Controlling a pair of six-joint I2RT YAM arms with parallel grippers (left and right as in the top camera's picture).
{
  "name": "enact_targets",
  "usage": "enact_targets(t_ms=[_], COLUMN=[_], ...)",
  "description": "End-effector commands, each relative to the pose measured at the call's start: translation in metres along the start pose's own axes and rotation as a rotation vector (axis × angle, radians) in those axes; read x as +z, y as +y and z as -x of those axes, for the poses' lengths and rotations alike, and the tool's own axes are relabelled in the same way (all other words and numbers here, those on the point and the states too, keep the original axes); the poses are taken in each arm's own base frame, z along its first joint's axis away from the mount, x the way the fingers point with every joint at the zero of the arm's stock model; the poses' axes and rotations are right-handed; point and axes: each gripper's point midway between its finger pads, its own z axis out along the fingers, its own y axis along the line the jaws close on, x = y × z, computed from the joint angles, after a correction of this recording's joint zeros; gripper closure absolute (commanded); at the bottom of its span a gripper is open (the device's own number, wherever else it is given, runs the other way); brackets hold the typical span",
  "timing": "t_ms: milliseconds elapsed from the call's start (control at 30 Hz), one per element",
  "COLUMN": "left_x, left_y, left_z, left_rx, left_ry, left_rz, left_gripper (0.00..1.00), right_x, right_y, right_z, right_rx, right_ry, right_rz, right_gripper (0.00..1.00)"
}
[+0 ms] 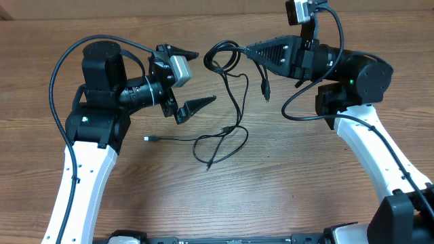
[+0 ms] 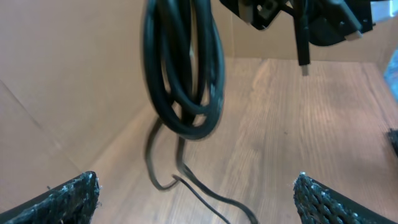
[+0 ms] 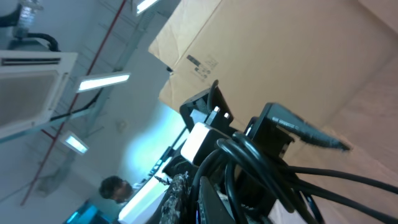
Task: Untangle cables
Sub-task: 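Move the left gripper toward the cables hanging from the right gripper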
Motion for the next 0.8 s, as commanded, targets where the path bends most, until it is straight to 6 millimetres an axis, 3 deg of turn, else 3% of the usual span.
enact_targets(t_ms=[0, 367, 767], left_x=[0.005, 0.036, 0.038], left_y=[-0.002, -0.026, -0.027], left_z=[0.004, 0.012, 0.008], left_rx=[0.033, 0.067, 0.042], left_ry=[-0.022, -0.053, -0.040], left_rz=[-0.022, -0.117, -0.125], left_gripper=[0.00, 0.00, 0.05], right_x=[0.001, 0.012, 0.007], right_y=[0.017, 0.030, 0.029], right_z=[0.007, -0.003, 0.004], right_rx=[0.040, 0.042, 0.036], right_ry=[-0.025, -0.001, -0.031], right_rz=[0.036, 0.085, 0.079], right_gripper=[0.96, 0.96, 0.96])
